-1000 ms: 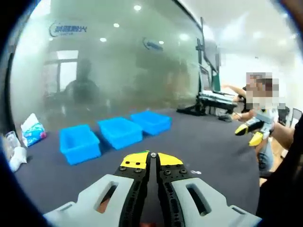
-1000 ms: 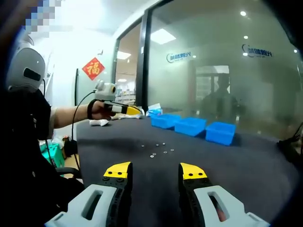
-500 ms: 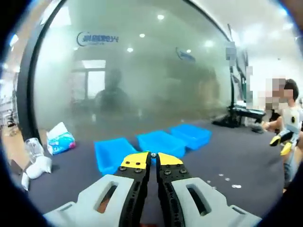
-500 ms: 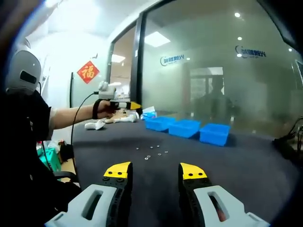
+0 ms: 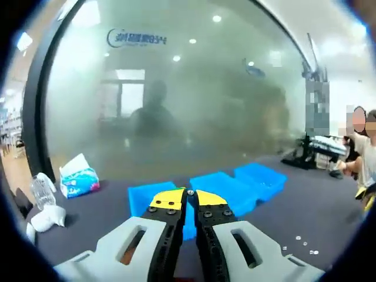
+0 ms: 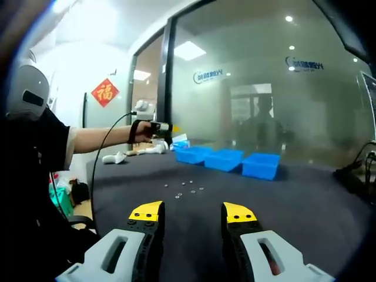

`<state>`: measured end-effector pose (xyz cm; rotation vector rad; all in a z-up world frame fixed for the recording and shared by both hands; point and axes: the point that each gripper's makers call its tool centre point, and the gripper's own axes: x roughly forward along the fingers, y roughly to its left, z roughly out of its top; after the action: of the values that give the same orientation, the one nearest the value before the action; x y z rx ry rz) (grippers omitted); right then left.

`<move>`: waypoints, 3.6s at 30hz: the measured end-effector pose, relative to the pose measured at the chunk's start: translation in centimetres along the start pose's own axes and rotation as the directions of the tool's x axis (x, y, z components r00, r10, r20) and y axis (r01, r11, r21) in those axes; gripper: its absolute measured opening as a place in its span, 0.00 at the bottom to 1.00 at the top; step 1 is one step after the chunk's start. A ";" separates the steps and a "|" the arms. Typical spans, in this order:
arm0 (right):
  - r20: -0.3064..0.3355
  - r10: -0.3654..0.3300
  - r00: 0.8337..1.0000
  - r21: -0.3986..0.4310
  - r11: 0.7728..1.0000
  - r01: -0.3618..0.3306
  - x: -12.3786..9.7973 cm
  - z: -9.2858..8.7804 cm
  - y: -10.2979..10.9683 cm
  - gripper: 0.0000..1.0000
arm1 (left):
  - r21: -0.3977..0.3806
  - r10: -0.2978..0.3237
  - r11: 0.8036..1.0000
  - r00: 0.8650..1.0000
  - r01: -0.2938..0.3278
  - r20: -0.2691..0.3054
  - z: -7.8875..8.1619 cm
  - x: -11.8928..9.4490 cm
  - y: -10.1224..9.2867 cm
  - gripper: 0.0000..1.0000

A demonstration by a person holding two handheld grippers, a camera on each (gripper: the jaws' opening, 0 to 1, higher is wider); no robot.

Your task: Sort the screws, nuts, and washers into the corresponding bins

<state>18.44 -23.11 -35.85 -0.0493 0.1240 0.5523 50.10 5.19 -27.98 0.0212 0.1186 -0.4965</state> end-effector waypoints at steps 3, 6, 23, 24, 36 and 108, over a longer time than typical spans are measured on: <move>0.002 -0.009 1.000 0.003 1.000 0.009 -0.1 0.0 -0.3 0.35 | 0.036 0.022 0.999 0.999 -0.020 -0.040 -0.6 1.3 0.7 0.04; 0.005 -0.018 1.000 0.006 1.000 0.018 -0.2 0.1 -0.4 0.35 | 0.039 0.034 0.999 0.998 -0.032 -0.062 -1.0 2.5 1.3 0.04; 0.013 -0.037 0.999 0.016 0.999 0.037 -0.6 0.4 -0.5 0.35 | 0.113 0.107 0.990 0.979 -0.088 -0.173 -4.4 6.5 3.6 0.04; 0.014 -0.036 0.999 0.016 0.999 0.036 -0.6 0.5 -0.5 0.35 | 0.109 0.107 0.990 0.979 -0.088 -0.174 -4.5 6.6 3.7 0.04; 0.016 -0.022 1.000 0.029 0.999 0.022 -0.6 0.5 0.0 0.34 | 0.111 0.124 0.988 0.979 -0.107 -0.161 -4.6 7.0 4.2 0.11; 0.043 -0.046 0.998 0.010 0.999 0.046 -0.4 1.8 -0.7 0.35 | 0.021 -0.162 0.987 0.985 0.162 0.051 -8.8 -26.9 -8.0 0.37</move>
<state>18.60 -23.74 -34.05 -0.0318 0.0833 0.5063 21.89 11.30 -33.48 0.0151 0.0650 -0.6602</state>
